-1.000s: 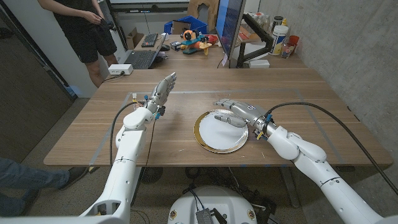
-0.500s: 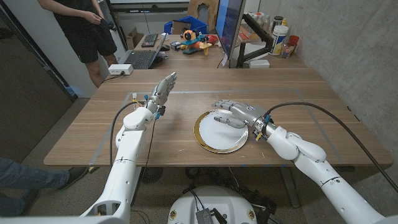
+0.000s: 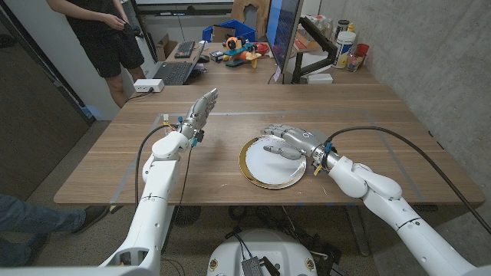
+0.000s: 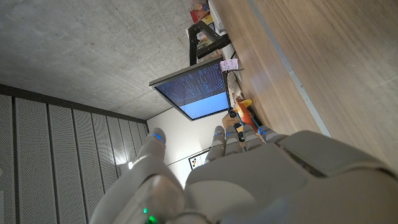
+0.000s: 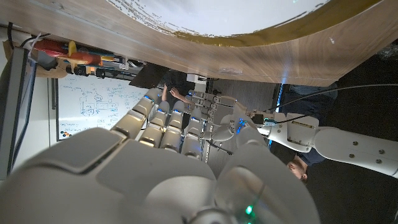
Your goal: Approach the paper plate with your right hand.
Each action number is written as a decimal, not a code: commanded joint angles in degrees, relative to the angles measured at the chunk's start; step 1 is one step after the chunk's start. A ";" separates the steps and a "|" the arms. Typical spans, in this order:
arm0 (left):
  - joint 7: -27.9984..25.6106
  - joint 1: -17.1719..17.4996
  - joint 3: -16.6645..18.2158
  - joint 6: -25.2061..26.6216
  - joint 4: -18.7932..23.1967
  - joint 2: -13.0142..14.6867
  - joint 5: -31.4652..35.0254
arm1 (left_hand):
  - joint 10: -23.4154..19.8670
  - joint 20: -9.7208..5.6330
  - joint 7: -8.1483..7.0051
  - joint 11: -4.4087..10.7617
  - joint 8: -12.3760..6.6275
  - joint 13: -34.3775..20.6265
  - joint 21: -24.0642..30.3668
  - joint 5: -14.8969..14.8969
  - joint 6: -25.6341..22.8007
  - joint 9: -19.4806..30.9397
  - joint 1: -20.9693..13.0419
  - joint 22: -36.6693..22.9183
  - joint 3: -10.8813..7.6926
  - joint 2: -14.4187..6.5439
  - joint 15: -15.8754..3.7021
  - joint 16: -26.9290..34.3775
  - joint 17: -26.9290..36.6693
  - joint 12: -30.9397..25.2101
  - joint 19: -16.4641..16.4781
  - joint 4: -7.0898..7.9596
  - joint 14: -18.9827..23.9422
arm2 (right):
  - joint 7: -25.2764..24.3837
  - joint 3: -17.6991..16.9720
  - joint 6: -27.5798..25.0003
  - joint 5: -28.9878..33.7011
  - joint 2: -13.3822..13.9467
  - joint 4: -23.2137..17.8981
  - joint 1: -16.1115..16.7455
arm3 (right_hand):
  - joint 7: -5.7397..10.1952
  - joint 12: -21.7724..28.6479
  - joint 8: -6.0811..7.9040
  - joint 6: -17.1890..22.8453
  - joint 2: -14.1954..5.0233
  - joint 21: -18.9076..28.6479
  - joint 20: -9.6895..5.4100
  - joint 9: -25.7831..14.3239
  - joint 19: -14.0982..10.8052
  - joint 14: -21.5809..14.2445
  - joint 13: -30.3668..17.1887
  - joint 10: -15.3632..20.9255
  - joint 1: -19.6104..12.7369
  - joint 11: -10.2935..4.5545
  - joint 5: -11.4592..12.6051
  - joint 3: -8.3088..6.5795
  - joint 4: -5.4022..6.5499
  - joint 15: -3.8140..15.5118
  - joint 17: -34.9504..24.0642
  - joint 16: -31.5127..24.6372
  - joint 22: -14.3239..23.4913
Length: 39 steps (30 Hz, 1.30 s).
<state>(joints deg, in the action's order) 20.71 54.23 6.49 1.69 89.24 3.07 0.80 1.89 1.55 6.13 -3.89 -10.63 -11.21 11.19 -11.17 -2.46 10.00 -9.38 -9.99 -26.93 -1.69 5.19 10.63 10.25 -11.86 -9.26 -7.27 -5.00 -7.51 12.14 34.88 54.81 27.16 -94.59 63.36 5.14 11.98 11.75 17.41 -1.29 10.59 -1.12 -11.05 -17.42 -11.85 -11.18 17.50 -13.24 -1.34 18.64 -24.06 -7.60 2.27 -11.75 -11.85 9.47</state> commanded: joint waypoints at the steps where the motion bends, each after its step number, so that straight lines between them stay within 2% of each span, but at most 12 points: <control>1: 0.10 -0.30 -0.17 -0.24 -0.73 -0.09 -0.05 | 0.35 0.26 0.09 -0.07 -0.12 -0.10 -0.03 0.22 -0.33 0.27 -0.08 -0.31 -0.01 -0.63 -0.16 0.07 0.12 -0.22 -0.33 -0.09 -0.60 | -0.22 1.00 -1.35 0.76 0.57 -0.06 -0.04 | 0.35 -0.36 0.06 0.24 0.19 -0.08 -0.02 -0.15 0.42 0.44 -0.20 -0.12 -0.57 0.05 0.46 -0.44 -0.06 0.41 0.05 0.15 0.19; 39: 0.00 -0.42 -0.59 0.36 -0.15 -0.05 0.55 | 0.31 0.43 0.08 0.04 -0.12 -0.10 -0.07 0.22 -0.37 0.27 -0.05 -0.33 0.10 -0.71 -0.09 0.08 0.12 -0.26 -0.79 -0.12 -0.74 | -0.91 2.54 -3.13 1.49 1.69 0.66 -0.21 | 0.88 -0.41 0.20 0.89 -0.01 -0.06 0.03 -0.16 1.03 0.64 -0.21 -0.08 -0.69 0.04 0.73 -0.74 -0.09 0.42 0.03 0.14 0.19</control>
<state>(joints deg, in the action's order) 20.57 53.96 6.06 1.97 89.07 3.00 1.22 1.88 1.75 6.14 -3.89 -10.63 -11.21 11.19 -11.17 -2.46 10.00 -9.38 -9.99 -26.93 -1.69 5.31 10.63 10.25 -11.86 -9.46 -7.26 -5.32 -7.93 14.29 32.30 55.95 28.63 -94.05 63.17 5.63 11.64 11.75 17.91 -1.29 10.63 -0.92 -11.05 -16.41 -11.35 -11.34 17.50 -13.24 -1.32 19.08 -24.37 -7.58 2.36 -11.75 -11.65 9.47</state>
